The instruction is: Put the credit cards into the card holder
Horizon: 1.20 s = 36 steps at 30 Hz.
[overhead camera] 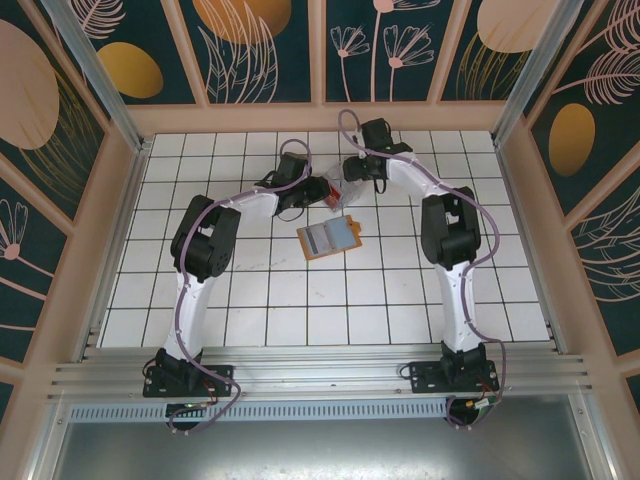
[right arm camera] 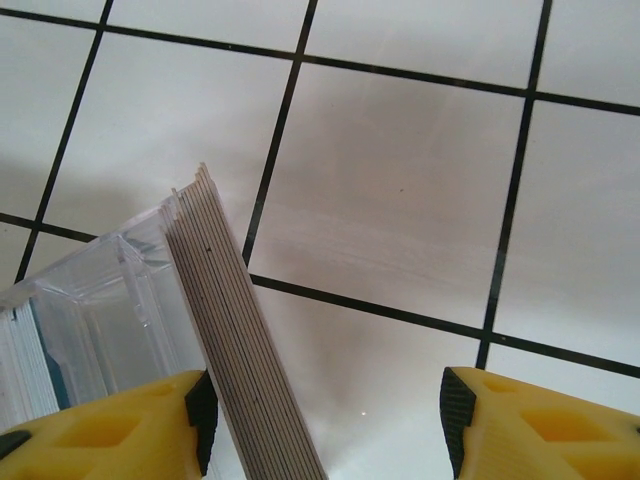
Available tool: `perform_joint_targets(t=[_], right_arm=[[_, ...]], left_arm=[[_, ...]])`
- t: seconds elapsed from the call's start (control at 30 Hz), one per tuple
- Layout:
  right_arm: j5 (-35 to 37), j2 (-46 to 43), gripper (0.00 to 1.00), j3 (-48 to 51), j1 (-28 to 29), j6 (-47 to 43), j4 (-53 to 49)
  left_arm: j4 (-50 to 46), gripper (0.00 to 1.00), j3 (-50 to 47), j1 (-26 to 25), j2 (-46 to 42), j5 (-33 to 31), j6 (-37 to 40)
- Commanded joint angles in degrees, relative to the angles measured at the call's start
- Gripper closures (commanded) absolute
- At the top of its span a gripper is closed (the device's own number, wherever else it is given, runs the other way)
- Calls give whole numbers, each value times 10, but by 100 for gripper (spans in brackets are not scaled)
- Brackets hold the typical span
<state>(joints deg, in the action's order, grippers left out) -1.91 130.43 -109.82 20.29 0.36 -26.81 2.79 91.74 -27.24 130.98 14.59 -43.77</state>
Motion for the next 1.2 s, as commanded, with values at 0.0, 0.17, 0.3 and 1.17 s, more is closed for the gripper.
perform_joint_targets(t=[0.0,0.17,0.3,1.17], right_arm=[[25,-44,38,5,-8,7,15],[25,-36,39,0,-9,5,9],[18,-32,42,0,-9,2,8],[-45,-86,92,22,-8,2,23]], left_arm=[[-43,62,-19,6,4,-9,0],[-43,62,-20,6,2,-9,-1],[-43,62,-21,6,0,-10,0],[-45,62,-17,6,-2,-9,-2]])
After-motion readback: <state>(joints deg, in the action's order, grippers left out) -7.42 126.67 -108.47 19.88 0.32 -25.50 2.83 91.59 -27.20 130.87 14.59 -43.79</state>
